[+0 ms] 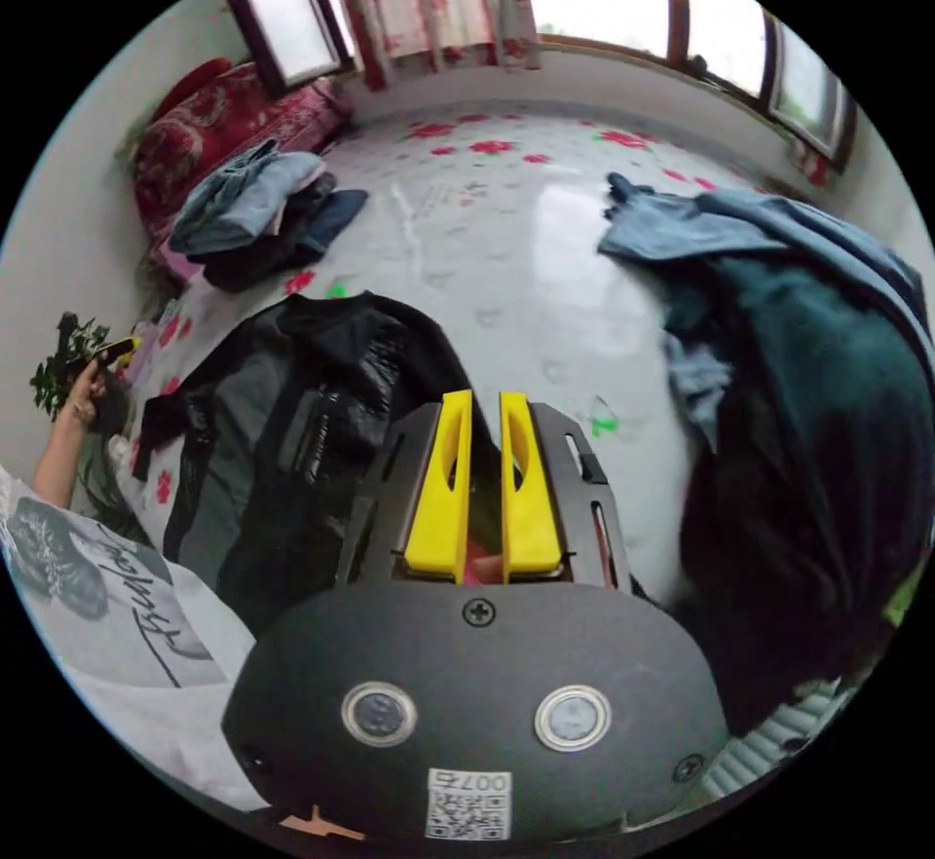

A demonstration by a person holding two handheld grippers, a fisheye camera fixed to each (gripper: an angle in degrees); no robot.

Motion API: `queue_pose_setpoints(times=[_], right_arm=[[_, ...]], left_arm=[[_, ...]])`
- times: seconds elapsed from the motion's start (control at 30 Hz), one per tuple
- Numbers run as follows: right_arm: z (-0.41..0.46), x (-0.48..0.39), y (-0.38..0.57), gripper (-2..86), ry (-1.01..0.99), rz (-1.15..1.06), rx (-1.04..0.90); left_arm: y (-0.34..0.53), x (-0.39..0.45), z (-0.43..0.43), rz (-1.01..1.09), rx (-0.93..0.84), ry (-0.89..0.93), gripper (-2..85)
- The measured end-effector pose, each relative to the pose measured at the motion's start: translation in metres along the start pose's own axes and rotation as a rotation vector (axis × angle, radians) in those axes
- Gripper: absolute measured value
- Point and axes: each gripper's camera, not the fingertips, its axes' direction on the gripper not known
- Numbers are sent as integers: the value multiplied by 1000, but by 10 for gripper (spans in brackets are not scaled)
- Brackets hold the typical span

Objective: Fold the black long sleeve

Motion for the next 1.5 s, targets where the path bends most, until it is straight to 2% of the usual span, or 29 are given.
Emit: queue_pose_setpoints(times=[0.13,0.3,0.33,0.4,0.47,0.57,0.7,0.77,0.9,1.07,1.17,1.23,1.33,1.4,1.5], right_arm=[[98,-73,-79,31,-64,-116,-79],[187,-131,-115,20,-46,-213,-231],[209,-141,-111,15,-39,-240,-302],[212,-153,-98,9,22,-304,-211],[225,-166,-90,4,161,-417,-180],[244,-176,-96,1,298,-467,-137],[244,-173,-106,1,258,-346,-152],[229,-158,-104,1,118,-224,-179],[182,-150,-74,0,9,-174,-128],[117,-163,12,3,-97,-156,-78],[93,-179,62,5,-157,-141,-128],[78,-192,89,6,-186,-155,-153],[54,-212,124,7,-203,-178,-189],[40,-222,139,8,-217,-193,-210],[19,-237,155,9,-220,-214,-222]], left_arm=[[-55,54,89,120,-98,126,-6],[-86,81,173,196,-296,100,-8],[-87,81,168,222,-226,85,-9],[-90,81,172,267,-207,55,-9],[-97,76,174,269,-166,22,-10],[-116,69,182,241,-116,-25,-10],[-119,57,181,189,-103,-39,-9],[-109,46,171,155,-103,-13,-9],[-54,7,129,83,-104,9,-3],[47,-65,73,-138,-129,-45,39],[124,-115,31,-336,-117,-169,60],[190,-158,-3,-554,-72,-303,65],[252,-205,-28,-766,-38,-341,83],[268,-224,-28,-786,-37,-285,99],[265,-239,-2,-709,-141,-247,126]])
